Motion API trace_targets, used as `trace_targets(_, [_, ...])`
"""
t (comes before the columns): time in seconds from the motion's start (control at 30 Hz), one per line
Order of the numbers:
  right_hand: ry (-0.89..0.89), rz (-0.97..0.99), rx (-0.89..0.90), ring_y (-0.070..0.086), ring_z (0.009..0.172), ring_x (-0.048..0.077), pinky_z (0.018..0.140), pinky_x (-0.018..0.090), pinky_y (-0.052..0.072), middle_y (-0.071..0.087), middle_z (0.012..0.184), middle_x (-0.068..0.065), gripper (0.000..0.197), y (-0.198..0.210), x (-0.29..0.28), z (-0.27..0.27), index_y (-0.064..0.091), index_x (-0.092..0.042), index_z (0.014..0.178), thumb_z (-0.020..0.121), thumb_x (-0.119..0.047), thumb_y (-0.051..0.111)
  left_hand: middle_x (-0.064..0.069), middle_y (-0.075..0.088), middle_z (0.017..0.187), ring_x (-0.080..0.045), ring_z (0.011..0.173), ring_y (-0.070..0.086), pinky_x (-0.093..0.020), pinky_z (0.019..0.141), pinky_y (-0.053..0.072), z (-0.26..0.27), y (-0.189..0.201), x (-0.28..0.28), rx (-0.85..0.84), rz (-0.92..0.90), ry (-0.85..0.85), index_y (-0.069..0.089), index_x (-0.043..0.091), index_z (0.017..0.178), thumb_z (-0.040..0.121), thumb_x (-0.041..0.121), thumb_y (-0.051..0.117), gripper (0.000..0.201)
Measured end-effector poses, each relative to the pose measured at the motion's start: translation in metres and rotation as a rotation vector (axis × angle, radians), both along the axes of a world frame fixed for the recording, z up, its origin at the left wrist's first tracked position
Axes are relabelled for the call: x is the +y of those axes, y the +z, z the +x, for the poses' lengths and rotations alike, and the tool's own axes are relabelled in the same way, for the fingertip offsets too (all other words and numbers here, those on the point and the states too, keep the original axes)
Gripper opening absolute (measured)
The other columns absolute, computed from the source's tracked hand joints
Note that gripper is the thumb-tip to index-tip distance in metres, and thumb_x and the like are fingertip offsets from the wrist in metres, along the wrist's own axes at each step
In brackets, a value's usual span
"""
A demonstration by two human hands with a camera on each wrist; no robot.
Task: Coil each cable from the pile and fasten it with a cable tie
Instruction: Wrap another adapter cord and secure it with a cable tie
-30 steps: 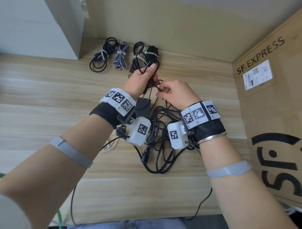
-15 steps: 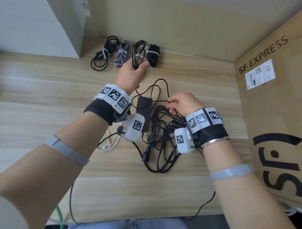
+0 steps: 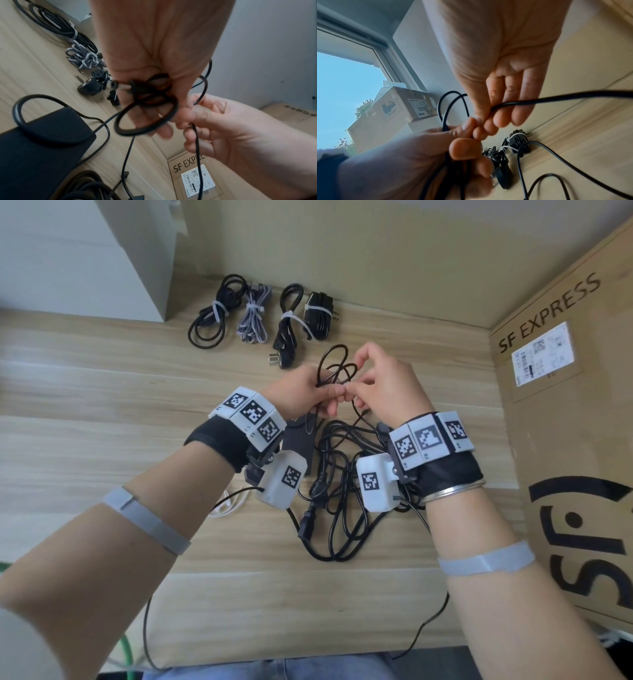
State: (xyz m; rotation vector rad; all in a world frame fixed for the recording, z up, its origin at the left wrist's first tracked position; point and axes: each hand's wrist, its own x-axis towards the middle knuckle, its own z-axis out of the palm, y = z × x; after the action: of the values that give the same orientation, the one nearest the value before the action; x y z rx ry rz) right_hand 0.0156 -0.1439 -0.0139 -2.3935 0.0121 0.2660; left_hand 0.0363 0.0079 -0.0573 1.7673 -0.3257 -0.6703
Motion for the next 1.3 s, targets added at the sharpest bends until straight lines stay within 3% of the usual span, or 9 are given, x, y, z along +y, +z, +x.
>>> trace_targets(0.13, [0.024, -0.052, 0.129, 0.067, 0.073, 0.009, 0.067, 0.010, 0.048, 0.072, 0.081, -0.002, 0.015, -0.005, -0.009, -0.003, 0.061, -0.019, 0.102, 0.087, -0.017, 0.062, 0.005, 0.038, 0.048, -0.003, 0.034, 0.042, -0.021, 0.042, 0.046, 0.001, -0.001, 0.002, 0.088, -0.090, 0.217, 0.043, 0.014, 0.072, 0.098, 0.008, 0.038, 0.028])
trace_targets(0.23, [0.062, -0.184, 0.205, 0.066, 0.081, 0.011, 0.088, 0.029, 0.051, 0.072, 0.085, -0.003, 0.015, -0.013, -0.021, -0.004, 0.068, -0.013, 0.095, 0.092, -0.023, 0.057, 0.014, 0.031, 0.041, -0.002, 0.033, 0.025, -0.014, 0.036, 0.025, 0.005, -0.002, 0.009, 0.131, -0.192, 0.380, 0.036, 0.016, 0.071, 0.100, 0.014, 0.035, 0.029])
trace_targets(0.4, [-0.048, 0.006, -0.013, 0.069, 0.069, 0.016, 0.075, 0.035, 0.057, 0.070, 0.072, 0.003, 0.020, -0.003, -0.005, -0.004, 0.070, -0.008, 0.081, 0.090, -0.021, 0.058, 0.005, 0.043, 0.062, -0.008, 0.049, 0.045, -0.024, 0.054, 0.043, 0.005, -0.012, 0.008, -0.032, -0.050, 0.283, 0.043, 0.021, 0.076, 0.086, 0.030, 0.062, 0.023])
trace_targets(0.57, [0.074, -0.040, 0.044, 0.057, 0.050, 0.002, 0.054, 0.010, 0.045, 0.062, 0.058, -0.007, 0.021, 0.003, 0.016, 0.000, 0.065, -0.020, 0.066, 0.087, -0.023, 0.062, 0.014, 0.053, 0.055, -0.004, 0.054, 0.048, -0.017, 0.057, 0.044, -0.003, -0.010, 0.000, 0.012, -0.223, 0.269, 0.052, 0.021, 0.076, 0.088, 0.035, 0.052, 0.019])
trace_targets(0.8, [0.028, -0.038, 0.025, 0.057, 0.053, 0.004, 0.066, 0.022, 0.049, 0.066, 0.062, -0.007, 0.017, -0.012, 0.026, -0.002, 0.070, -0.012, 0.078, 0.084, -0.026, 0.064, 0.001, 0.045, 0.067, -0.003, 0.059, 0.046, -0.020, 0.065, 0.042, 0.003, -0.006, -0.002, -0.082, -0.163, 0.409, 0.045, 0.018, 0.072, 0.098, 0.014, 0.041, 0.027])
trace_targets(0.93, [0.101, -0.135, 0.118, 0.060, 0.064, 0.003, 0.073, 0.022, 0.049, 0.068, 0.069, -0.006, 0.014, -0.017, 0.013, -0.004, 0.070, -0.015, 0.084, 0.089, -0.022, 0.058, 0.001, 0.060, 0.081, -0.012, 0.079, 0.062, -0.032, 0.083, 0.052, 0.004, 0.000, 0.009, 0.039, -0.324, 0.561, 0.051, 0.016, 0.079, 0.101, 0.017, 0.030, 0.031])
trace_targets(1.03, [0.139, -0.191, 0.177, 0.047, 0.051, -0.004, 0.054, 0.014, 0.038, 0.070, 0.078, -0.001, 0.017, -0.021, 0.001, -0.006, 0.069, -0.014, 0.085, 0.090, -0.025, 0.057, 0.010, 0.049, 0.055, -0.008, 0.050, 0.051, -0.027, 0.064, 0.055, 0.008, 0.007, 0.018, 0.131, -0.498, 0.544, 0.042, 0.014, 0.073, 0.102, 0.017, 0.027, 0.032])
trace_targets(1.1, [0.146, -0.215, 0.205, 0.044, 0.044, -0.005, 0.046, 0.009, 0.030, 0.069, 0.080, -0.001, 0.019, -0.021, -0.003, -0.007, 0.068, -0.012, 0.086, 0.090, -0.027, 0.058, 0.013, 0.033, 0.042, -0.005, 0.039, 0.031, -0.019, 0.043, 0.038, 0.008, 0.008, 0.018, 0.114, -0.439, 0.535, 0.034, 0.016, 0.070, 0.102, 0.018, 0.027, 0.033])
trace_targets(1.3, [0.198, -0.343, 0.262, 0.055, 0.084, 0.012, 0.075, 0.024, 0.040, 0.061, 0.088, -0.005, 0.011, -0.014, -0.010, 0.001, 0.067, -0.021, 0.096, 0.087, -0.020, 0.063, 0.015, 0.029, 0.037, -0.003, 0.034, 0.023, -0.018, 0.037, 0.021, 0.007, -0.001, 0.013, 0.070, -0.207, 0.516, 0.036, 0.016, 0.068, 0.100, 0.021, 0.035, 0.033])
